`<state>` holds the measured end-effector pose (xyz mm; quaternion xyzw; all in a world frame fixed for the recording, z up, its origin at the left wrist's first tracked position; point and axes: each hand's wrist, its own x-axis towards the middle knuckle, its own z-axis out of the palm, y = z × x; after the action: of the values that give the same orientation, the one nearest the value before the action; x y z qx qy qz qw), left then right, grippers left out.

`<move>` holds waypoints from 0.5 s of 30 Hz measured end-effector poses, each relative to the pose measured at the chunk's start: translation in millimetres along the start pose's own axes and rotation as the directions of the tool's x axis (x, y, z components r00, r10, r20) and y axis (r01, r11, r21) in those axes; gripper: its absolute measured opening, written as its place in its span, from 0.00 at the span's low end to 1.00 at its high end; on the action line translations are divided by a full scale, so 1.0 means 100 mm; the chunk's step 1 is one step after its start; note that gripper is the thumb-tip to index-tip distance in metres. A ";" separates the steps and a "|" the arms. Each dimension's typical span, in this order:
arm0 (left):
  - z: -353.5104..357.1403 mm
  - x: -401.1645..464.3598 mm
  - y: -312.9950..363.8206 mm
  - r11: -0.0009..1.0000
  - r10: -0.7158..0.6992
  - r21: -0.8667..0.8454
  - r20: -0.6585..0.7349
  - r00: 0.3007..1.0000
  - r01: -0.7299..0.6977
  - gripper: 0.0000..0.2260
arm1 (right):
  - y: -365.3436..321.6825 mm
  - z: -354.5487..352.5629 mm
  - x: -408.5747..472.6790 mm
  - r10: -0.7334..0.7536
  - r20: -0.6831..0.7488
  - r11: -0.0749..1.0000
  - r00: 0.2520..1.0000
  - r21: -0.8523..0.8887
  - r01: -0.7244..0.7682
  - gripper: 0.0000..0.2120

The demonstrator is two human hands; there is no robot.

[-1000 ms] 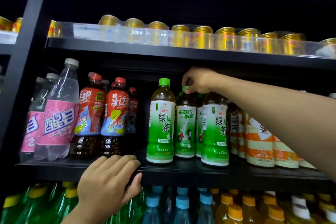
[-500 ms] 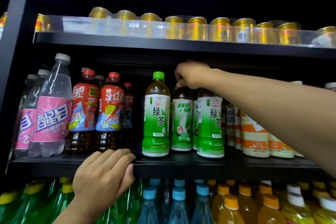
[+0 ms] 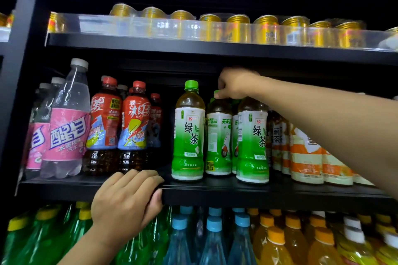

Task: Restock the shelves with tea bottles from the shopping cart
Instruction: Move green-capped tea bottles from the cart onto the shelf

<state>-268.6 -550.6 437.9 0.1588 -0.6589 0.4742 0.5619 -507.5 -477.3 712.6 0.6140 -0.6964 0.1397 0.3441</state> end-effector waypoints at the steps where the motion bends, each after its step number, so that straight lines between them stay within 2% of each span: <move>1: -0.01 0.01 0.01 1.000 -0.008 -0.001 0.002 1.000 0.008 0.21 | -0.01 -0.01 0.00 -0.003 0.012 1.000 1.000 -0.007 0.003 0.18; 9: -0.04 0.03 0.02 1.000 -0.027 -0.015 0.028 0.999 0.028 0.20 | -0.09 -0.08 -0.02 0.020 0.086 1.000 0.996 0.020 -0.022 0.23; 15: -0.02 0.01 0.02 1.000 -0.012 0.006 0.018 1.000 0.012 0.20 | -0.09 0.07 -0.03 0.080 -0.068 0.997 0.994 -0.018 -0.081 0.21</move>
<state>-268.8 -547.5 438.2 0.1687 -0.6614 0.4715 0.5585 -501.2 -480.9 703.5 0.5769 -0.7100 0.1668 0.3677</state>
